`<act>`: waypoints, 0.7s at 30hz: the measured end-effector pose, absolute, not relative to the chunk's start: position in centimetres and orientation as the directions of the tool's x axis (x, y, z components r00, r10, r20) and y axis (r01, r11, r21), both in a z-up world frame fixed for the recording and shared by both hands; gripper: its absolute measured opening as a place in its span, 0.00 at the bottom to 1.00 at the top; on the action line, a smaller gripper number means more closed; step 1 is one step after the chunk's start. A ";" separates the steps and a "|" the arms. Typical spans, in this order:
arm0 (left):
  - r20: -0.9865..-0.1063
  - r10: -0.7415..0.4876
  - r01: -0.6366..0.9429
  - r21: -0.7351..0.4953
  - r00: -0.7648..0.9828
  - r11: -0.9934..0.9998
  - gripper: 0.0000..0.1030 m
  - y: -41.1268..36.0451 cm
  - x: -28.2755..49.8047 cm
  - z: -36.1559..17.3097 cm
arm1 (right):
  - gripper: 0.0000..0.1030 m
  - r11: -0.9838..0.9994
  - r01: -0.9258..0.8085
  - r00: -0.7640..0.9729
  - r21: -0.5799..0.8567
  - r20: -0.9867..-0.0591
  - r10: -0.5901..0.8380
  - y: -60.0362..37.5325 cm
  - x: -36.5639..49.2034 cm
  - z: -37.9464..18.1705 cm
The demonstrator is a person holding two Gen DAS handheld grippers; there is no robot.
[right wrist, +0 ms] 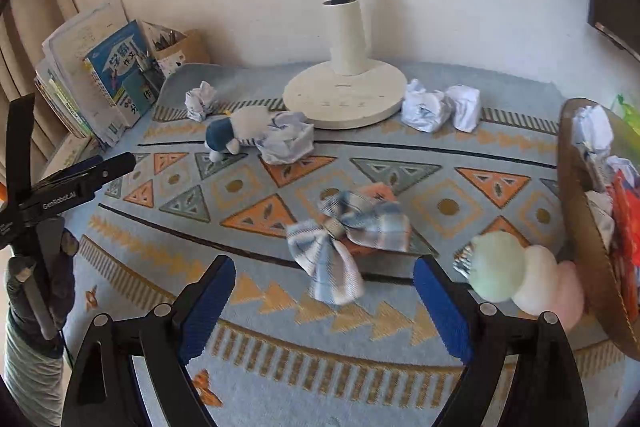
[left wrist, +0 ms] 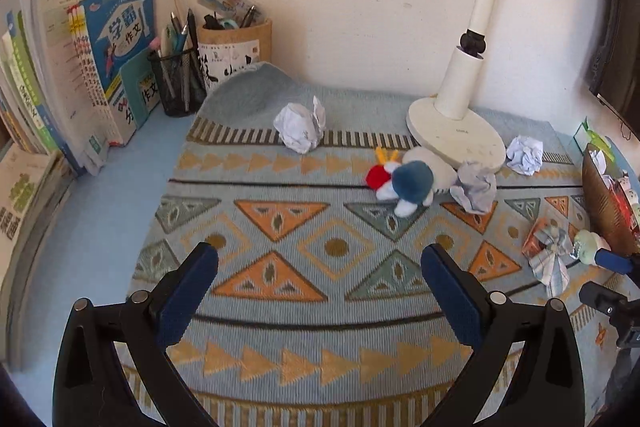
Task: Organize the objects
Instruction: 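Grasp a crumpled paper ball with the right tool while the left grasps another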
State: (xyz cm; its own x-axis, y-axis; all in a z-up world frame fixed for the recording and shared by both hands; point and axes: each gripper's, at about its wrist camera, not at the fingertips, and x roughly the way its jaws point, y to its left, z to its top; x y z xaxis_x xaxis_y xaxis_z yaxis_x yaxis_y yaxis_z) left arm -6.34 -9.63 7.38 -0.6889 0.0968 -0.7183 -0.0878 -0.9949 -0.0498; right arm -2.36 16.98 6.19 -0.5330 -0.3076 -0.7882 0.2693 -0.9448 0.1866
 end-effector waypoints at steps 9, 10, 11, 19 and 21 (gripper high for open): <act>-0.724 0.065 -0.060 -0.033 -0.686 -0.998 0.99 -10.1 -18.0 4.4 | 0.80 -0.959 0.281 -0.557 0.021 -0.811 -0.181 10.7 -11.5 2.4; -0.734 0.079 -0.056 -0.056 -0.675 -0.997 0.99 -10.2 -19.0 4.0 | 0.78 -0.956 0.291 -0.554 0.023 -0.811 -0.189 10.5 -11.9 2.2; -0.742 0.088 -0.047 -0.076 -0.665 -0.996 0.99 -10.2 -19.7 3.5 | 0.78 -0.954 0.299 -0.556 0.025 -0.808 -0.195 10.3 -12.2 2.0; -0.766 0.085 -0.092 -0.034 -0.638 -0.995 0.57 -8.3 -21.3 2.6 | 0.45 -0.942 0.335 -0.574 0.006 -0.792 -0.209 8.8 -12.5 1.5; -0.788 0.078 -0.095 -0.025 -0.611 -0.995 0.40 -8.1 -21.5 2.0 | 0.44 -0.941 0.337 -0.580 0.013 -0.785 -0.218 9.0 -12.0 1.9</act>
